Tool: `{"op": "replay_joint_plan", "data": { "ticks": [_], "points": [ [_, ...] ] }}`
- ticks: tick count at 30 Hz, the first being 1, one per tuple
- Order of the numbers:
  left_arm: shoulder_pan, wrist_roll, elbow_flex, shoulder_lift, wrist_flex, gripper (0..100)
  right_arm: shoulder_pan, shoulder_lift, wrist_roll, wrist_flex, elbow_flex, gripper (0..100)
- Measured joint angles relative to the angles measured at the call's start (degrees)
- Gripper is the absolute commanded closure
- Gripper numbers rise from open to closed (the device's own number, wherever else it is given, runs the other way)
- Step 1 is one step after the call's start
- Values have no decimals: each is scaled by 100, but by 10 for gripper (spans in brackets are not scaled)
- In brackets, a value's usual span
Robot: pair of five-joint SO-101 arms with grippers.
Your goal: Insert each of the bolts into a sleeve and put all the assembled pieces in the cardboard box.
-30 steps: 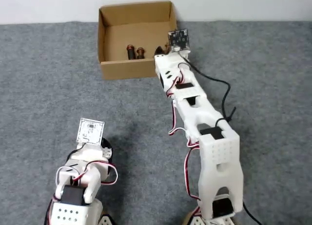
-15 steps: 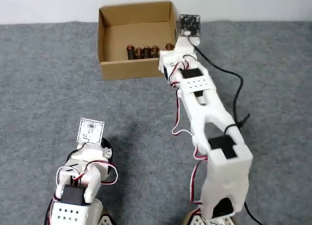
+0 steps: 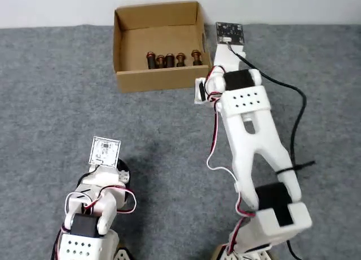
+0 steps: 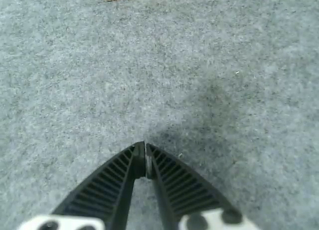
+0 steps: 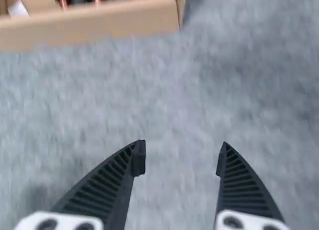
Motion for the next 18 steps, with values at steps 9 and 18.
{"op": "replay_joint_plan", "data": {
  "ticks": [9,18],
  "points": [
    [0,0,0,0,0,994,246,-1002,0,1705,0,947],
    [0,0,0,0,0,994,967,-1934,0,2418,26,991]
  ]
}}
